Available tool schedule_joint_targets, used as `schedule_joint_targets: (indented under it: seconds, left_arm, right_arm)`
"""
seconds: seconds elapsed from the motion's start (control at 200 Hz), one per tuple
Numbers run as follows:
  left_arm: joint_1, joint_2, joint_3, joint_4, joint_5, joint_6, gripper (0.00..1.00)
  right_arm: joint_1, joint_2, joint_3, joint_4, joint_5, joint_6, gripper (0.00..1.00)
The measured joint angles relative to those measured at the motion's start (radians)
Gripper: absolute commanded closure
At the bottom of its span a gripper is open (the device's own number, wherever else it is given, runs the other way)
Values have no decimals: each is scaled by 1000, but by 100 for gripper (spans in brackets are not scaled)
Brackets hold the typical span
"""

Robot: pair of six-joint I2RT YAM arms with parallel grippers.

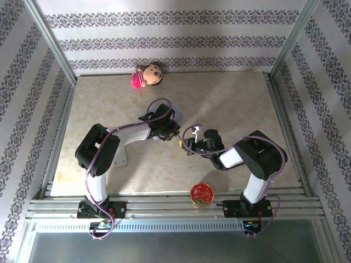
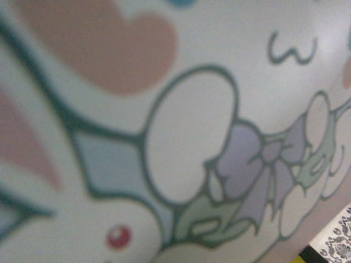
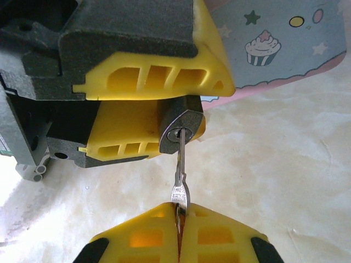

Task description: Unlock a padlock with a key

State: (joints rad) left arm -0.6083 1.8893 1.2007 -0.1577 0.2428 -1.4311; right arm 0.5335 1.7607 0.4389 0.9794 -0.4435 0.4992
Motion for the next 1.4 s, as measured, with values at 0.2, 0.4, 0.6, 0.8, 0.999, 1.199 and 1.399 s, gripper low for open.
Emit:
schedule_joint_targets:
  seconds: [0.2, 0.4, 0.6, 0.8, 0.999, 1.199, 1.399]
  left_arm:
    - [0, 0, 3, -10, 6, 13, 94]
    - [0, 0, 6, -18, 6, 17, 95]
    - [0, 0, 13, -29, 18, 18, 94]
    - [1, 0, 29, -62, 19, 22, 94]
    - [2, 0, 35, -79, 19, 26, 94]
    - [2, 0, 35, -79, 18, 25, 94]
    - [2, 0, 35, -78, 15, 24, 94]
  right_arm:
    - [-8, -16, 13, -65, -1, 3, 100]
    - [-20, -19, 23, -89, -31, 26, 100]
    - [-21, -67, 27, -159, -23, 19, 100]
    - [6, -123, 76, -329, 37, -47, 100]
    - [14, -150, 124, -465, 61, -80, 100]
    - [14, -150, 147, -513, 61, -76, 100]
    - [14, -143, 153, -514, 60, 5, 100]
